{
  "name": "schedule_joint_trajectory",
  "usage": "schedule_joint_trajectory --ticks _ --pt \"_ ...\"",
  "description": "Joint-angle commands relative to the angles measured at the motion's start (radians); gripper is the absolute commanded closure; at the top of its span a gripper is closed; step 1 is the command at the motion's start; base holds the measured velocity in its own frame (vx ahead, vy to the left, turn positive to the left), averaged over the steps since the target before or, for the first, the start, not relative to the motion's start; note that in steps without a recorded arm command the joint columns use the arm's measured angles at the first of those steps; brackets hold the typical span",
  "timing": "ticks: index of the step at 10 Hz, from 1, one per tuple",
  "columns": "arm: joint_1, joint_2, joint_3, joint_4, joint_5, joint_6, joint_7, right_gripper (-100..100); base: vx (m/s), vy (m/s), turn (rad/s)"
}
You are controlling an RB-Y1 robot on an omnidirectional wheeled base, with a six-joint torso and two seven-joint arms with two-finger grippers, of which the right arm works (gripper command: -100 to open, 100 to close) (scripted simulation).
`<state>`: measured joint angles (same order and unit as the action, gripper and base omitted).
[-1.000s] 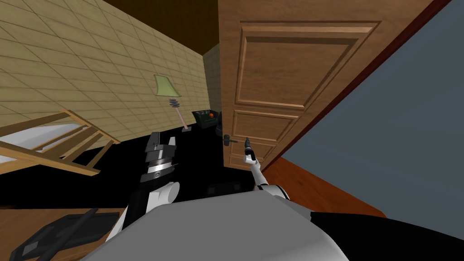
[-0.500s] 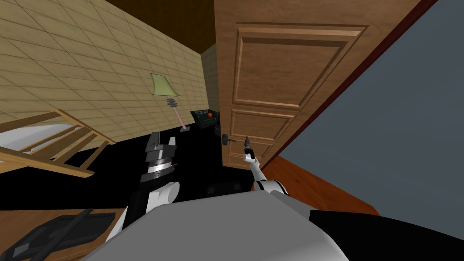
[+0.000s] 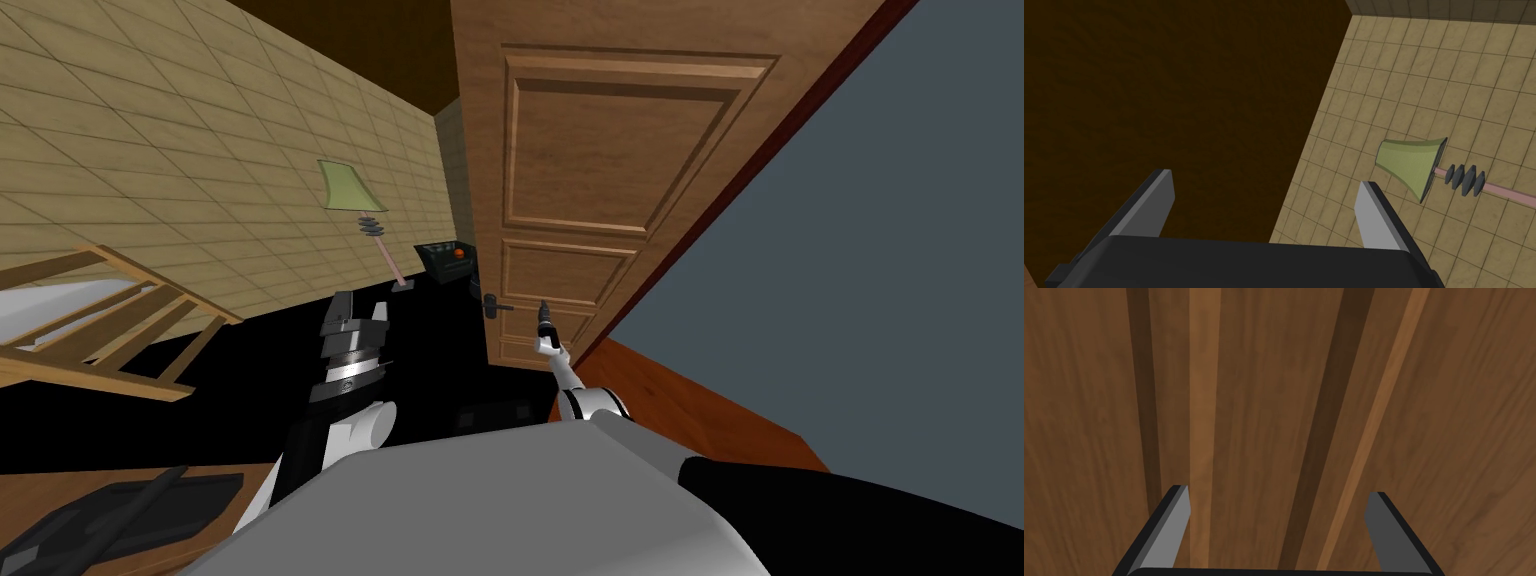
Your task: Push the door open
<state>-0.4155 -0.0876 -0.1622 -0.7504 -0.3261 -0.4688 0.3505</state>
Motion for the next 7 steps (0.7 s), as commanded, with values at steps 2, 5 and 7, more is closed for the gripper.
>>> schedule_joint_trajectory --ticks 2,5,7 --pt "-0.031 0.006 -0.002 0.044 -0.008 -0.019 0.007 -100 -0.037 -0.005 -0.028" --pt "-0.064 0.016 -0.003 0.092 -0.016 -0.040 0.014 -100 -0.039 0.007 -0.028" --pt "-0.085 0.024 -0.004 0.123 -0.022 -0.053 0.018 -100 -0.038 0.020 -0.025"
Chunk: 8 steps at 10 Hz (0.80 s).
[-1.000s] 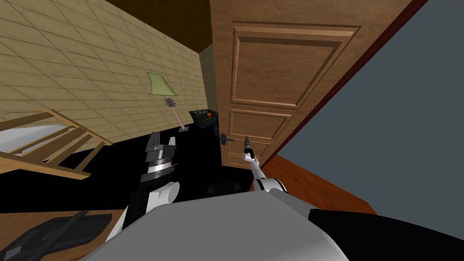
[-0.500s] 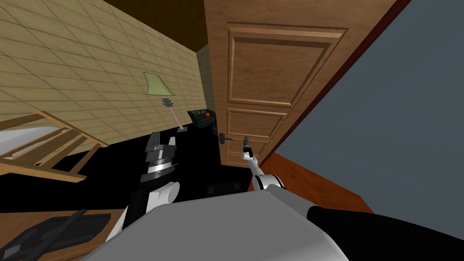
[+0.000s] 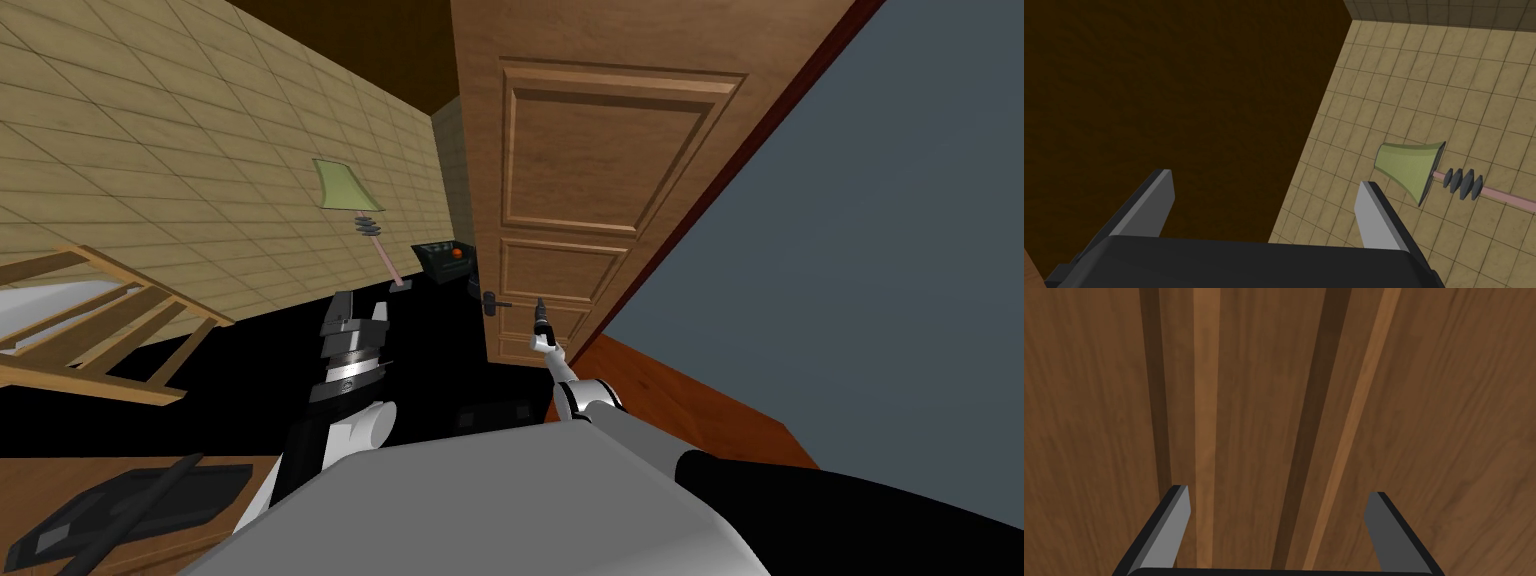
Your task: Push the door open
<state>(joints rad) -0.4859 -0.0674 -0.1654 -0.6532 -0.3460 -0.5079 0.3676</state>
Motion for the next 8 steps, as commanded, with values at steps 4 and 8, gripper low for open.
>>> schedule_joint_trajectory --ticks 4,8 --pt "-0.059 0.028 -0.002 0.091 -0.013 -0.041 0.010 -100 -0.053 0.043 -0.024" --pt "-0.088 0.051 -0.003 0.135 -0.021 -0.060 0.016 -100 -0.070 0.088 -0.019"
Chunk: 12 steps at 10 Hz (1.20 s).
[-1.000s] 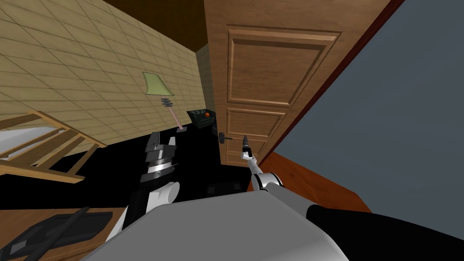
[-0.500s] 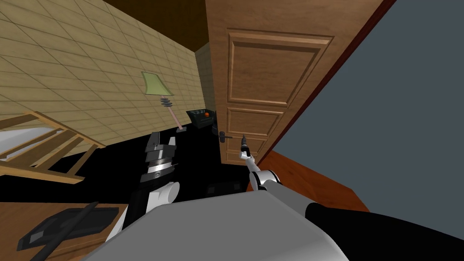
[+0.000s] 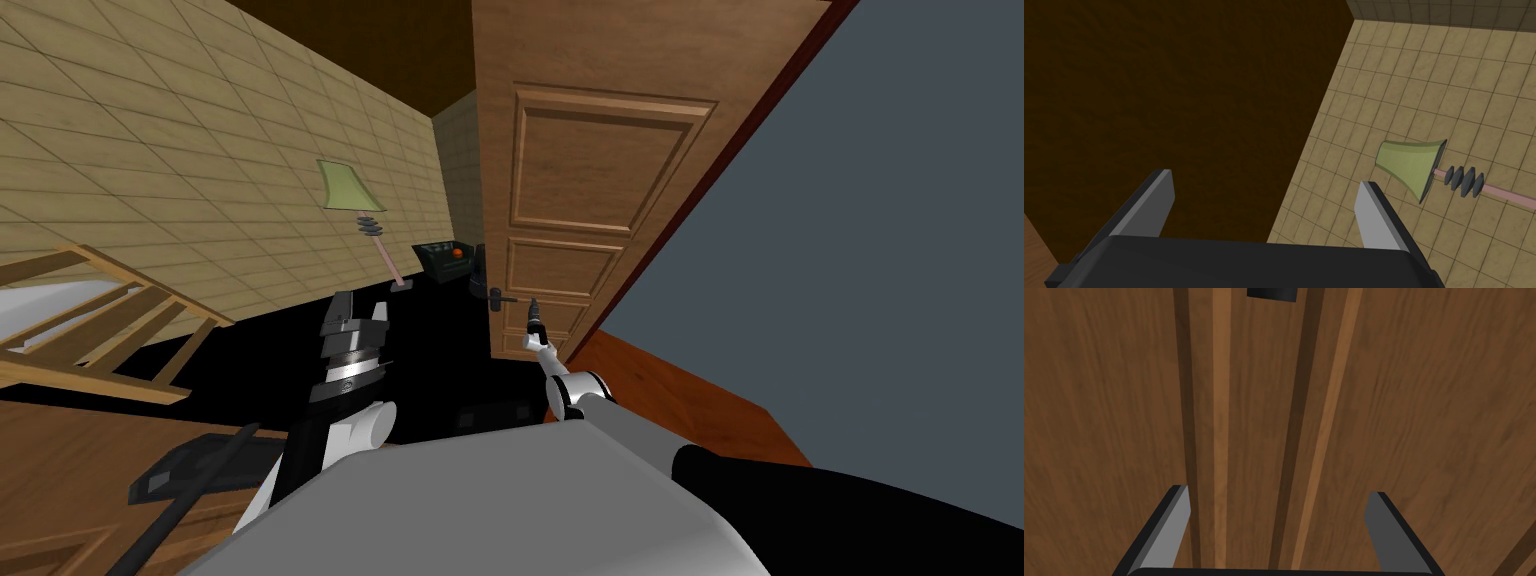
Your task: Push the door open
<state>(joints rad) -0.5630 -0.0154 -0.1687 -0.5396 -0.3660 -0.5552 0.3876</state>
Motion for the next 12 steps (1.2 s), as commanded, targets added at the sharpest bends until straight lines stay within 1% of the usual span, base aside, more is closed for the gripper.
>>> schedule_joint_trajectory --ticks 1,2,7,10,11,12 --pt "-0.019 0.006 0.000 0.033 -0.003 -0.017 -0.002 -100 -0.028 0.045 -0.005" --pt "-0.033 0.020 0.000 0.053 -0.006 -0.026 0.001 -100 -0.081 0.081 -0.019" --pt "-0.059 0.051 -0.001 0.091 -0.013 -0.042 0.006 -100 -0.084 0.155 -0.007" --pt "-0.066 0.062 -0.002 0.102 -0.015 -0.047 0.008 -100 -0.084 0.167 0.002" --pt "-0.068 0.065 -0.002 0.105 -0.015 -0.048 0.008 -100 -0.024 0.108 0.052" --pt "-0.063 0.064 -0.002 0.095 -0.015 -0.041 0.010 -100 -0.002 0.045 0.012"
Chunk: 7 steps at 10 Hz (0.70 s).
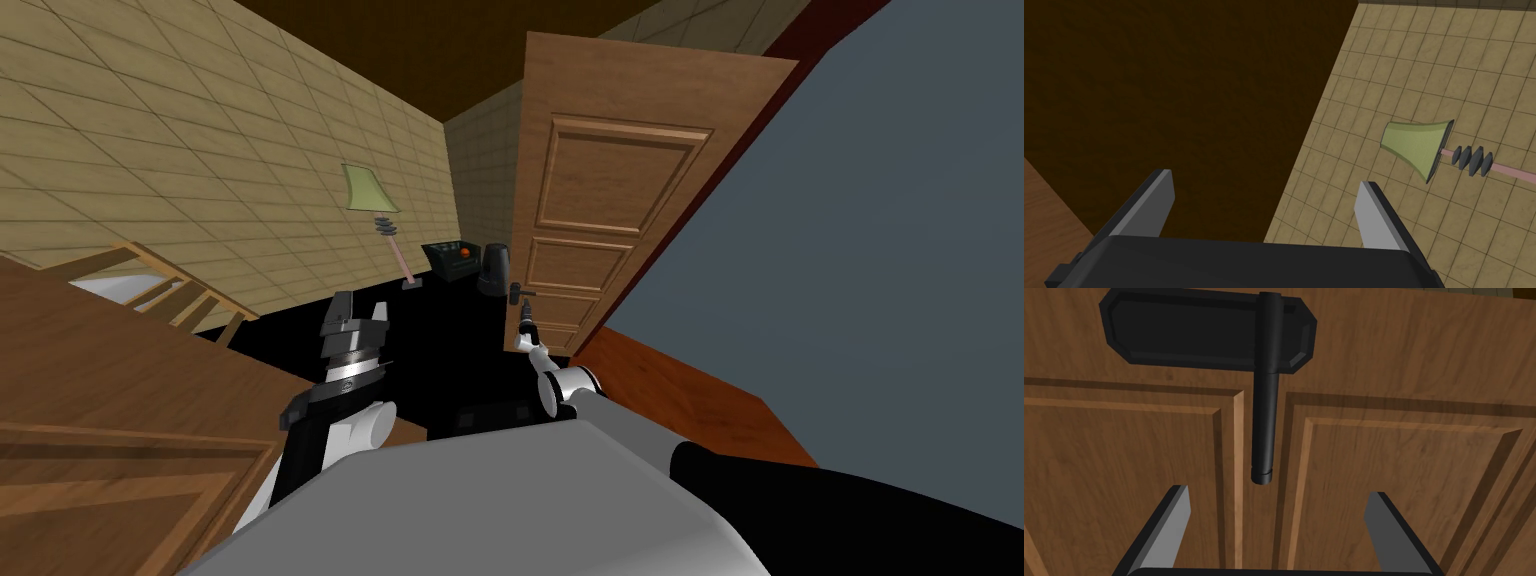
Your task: Push the door open
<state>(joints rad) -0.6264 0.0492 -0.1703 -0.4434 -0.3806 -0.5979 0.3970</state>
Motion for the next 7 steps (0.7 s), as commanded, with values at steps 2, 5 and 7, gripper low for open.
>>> schedule_joint_trajectory --ticks 2,5,7 --pt "0.000 -0.011 0.000 0.000 0.000 0.000 0.000 -100 0.063 -0.120 0.001" --pt "0.000 -0.035 -0.001 0.000 0.000 -0.001 0.001 -100 0.072 -0.146 0.002" --pt "0.000 -0.046 -0.001 0.000 -0.001 -0.002 0.002 -100 0.089 -0.124 0.008"
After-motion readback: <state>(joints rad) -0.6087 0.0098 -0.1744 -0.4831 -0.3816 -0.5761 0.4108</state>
